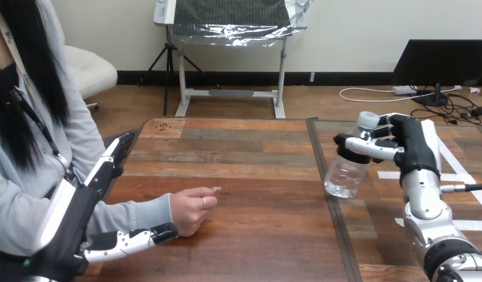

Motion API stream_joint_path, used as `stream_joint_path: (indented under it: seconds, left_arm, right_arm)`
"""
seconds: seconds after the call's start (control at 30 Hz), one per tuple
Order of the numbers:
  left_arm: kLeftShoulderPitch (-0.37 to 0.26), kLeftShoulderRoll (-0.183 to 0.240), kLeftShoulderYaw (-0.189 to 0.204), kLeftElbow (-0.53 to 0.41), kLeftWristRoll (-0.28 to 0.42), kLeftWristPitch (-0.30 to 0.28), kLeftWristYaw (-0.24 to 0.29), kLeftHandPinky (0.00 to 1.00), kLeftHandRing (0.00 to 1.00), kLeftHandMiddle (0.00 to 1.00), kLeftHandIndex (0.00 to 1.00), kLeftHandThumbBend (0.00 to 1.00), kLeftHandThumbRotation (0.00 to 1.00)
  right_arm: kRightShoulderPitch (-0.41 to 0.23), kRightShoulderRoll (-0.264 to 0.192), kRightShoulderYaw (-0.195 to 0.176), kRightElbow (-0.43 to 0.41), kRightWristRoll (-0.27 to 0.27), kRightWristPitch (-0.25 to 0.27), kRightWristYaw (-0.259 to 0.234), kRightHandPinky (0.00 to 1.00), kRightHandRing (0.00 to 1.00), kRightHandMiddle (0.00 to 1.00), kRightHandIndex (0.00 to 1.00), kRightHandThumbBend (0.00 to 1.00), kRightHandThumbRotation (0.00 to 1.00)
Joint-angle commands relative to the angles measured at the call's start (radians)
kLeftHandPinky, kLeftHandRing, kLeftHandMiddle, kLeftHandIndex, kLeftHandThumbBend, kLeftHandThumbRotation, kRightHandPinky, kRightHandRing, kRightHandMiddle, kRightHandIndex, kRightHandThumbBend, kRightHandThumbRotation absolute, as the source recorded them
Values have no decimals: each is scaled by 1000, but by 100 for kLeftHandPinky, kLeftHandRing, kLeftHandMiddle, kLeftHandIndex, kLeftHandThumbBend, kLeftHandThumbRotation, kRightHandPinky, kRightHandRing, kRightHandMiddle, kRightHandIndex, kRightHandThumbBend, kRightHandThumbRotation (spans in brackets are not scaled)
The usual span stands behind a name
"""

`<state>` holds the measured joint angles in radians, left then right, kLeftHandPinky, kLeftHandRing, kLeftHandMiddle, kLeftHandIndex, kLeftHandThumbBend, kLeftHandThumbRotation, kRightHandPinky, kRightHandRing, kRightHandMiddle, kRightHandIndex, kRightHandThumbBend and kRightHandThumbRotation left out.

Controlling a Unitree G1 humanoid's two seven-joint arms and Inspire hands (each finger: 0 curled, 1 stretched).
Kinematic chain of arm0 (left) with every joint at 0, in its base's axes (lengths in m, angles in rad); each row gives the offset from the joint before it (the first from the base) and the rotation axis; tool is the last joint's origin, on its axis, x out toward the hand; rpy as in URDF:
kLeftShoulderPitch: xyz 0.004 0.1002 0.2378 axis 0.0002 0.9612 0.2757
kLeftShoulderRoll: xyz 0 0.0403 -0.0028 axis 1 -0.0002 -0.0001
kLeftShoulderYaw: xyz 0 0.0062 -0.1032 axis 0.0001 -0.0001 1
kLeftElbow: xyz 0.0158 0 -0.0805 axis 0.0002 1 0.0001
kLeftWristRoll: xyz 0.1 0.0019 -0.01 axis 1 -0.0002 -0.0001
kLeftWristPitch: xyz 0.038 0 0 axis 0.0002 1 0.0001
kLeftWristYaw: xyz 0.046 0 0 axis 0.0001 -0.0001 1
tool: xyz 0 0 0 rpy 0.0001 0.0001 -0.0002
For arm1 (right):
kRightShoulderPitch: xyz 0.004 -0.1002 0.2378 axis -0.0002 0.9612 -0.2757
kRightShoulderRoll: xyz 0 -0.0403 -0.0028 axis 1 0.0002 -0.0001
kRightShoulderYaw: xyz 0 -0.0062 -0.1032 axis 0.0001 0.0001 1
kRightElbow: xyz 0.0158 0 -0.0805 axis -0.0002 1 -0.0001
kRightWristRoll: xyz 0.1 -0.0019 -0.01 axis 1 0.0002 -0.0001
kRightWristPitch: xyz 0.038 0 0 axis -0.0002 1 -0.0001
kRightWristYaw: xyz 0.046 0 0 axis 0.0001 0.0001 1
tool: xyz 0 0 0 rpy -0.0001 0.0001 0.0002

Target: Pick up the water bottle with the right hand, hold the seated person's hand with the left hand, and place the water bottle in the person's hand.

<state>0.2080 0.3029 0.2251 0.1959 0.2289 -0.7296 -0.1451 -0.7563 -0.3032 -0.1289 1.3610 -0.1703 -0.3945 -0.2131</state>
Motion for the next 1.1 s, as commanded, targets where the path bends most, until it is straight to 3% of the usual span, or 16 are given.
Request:
stream_joint_path:
  seconds: [0.0, 0.07, 0.3, 0.6, 0.77, 0.87, 0.97, 1.07]
  left_arm:
    - [-47, 68, 17, -82, 38, 46, 13, 86, 94, 95, 94, 100, 40]
    - [-48, 84, 17, -86, 55, 54, 17, 86, 93, 95, 94, 100, 37]
    - [-54, 140, 20, -130, 117, 157, 14, 83, 90, 92, 92, 100, 29]
    - [-87, 221, 8, -136, 198, 246, 8, 73, 81, 85, 88, 100, 19]
    - [-107, 260, -4, -120, 213, 250, 1, 67, 75, 82, 85, 100, 17]
    - [-116, 277, -12, -129, 248, 288, -1, 66, 74, 80, 85, 100, 18]
    - [-139, 291, -22, -95, 234, 270, 1, 65, 73, 78, 83, 100, 16]
    - [-151, 306, -29, -86, 227, 287, -18, 65, 72, 77, 82, 100, 14]
  right_arm:
    - [-83, 1, -5, -65, 18, -65, 2, 32, 38, 46, 48, 86, 0]
    - [-84, 2, -3, -67, 16, -68, 1, 31, 37, 45, 48, 86, 0]
    - [-86, 2, -5, -74, 23, -91, 19, 30, 37, 46, 48, 84, 0]
    - [-86, 5, -9, -90, 41, -124, 50, 30, 37, 45, 47, 83, 0]
    - [-83, 7, -10, -101, 49, -151, 65, 30, 37, 45, 47, 83, 0]
    - [-84, 7, -9, -105, 51, -146, 64, 30, 37, 45, 47, 82, 0]
    - [-81, 10, -14, -112, 65, -159, 79, 31, 37, 45, 47, 82, 0]
    - [-78, 8, -9, -119, 67, -167, 84, 31, 38, 45, 47, 82, 0]
